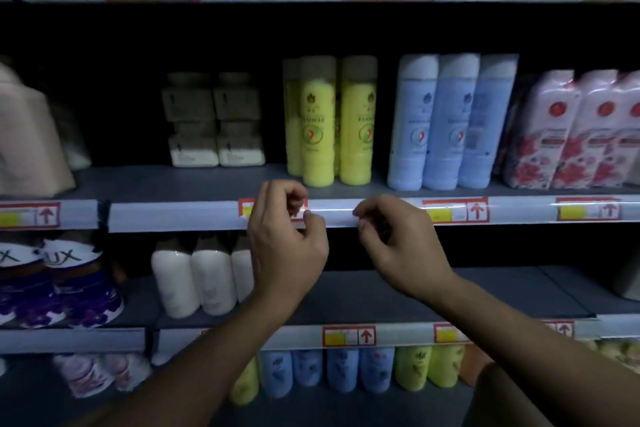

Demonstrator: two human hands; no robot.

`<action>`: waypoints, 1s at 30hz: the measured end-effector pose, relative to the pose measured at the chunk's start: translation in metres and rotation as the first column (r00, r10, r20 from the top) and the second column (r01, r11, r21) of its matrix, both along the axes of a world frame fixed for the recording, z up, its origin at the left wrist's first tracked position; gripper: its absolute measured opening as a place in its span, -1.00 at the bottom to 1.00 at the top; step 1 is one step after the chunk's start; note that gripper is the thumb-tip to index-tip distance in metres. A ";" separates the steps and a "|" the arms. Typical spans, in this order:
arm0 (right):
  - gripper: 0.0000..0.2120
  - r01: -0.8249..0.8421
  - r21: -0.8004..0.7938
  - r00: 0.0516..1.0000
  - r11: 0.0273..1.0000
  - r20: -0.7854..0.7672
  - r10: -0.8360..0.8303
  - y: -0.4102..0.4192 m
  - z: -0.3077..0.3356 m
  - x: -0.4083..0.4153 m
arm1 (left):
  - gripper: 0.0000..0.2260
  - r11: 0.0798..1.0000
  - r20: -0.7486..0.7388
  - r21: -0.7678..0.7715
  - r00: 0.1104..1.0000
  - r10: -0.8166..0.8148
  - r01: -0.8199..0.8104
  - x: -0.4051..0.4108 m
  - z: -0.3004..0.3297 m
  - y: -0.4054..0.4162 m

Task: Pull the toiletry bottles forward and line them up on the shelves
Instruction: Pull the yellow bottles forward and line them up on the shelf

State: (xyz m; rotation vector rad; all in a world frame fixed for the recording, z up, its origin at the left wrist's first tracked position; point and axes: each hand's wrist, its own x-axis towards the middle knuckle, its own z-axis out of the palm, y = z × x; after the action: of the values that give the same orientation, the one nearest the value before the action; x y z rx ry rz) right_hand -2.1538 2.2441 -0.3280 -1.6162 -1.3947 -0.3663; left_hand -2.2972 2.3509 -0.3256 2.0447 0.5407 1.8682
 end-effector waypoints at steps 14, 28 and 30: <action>-0.46 0.152 -0.158 0.930 0.976 -0.310 -0.195 0.076 0.060 0.017 | -0.34 0.939 -0.432 -0.336 0.898 -0.083 -0.075 0.064 0.075 0.084; -0.37 0.325 -0.028 0.924 0.945 -0.204 -0.324 0.102 0.052 0.029 | -0.40 0.933 -0.269 -0.350 0.963 -0.020 -0.079 0.083 0.063 0.107; -0.38 0.326 -0.028 0.926 0.945 -0.191 -0.325 0.101 0.051 0.028 | -0.42 0.933 -0.252 -0.352 0.967 -0.020 -0.072 0.080 0.063 0.106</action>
State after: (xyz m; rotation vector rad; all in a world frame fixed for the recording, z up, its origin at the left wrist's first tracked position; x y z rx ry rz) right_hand -2.1257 2.3454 -0.2765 -1.8318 -0.9789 -0.3927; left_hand -2.2174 2.4573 -0.2629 2.0361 0.9058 1.3982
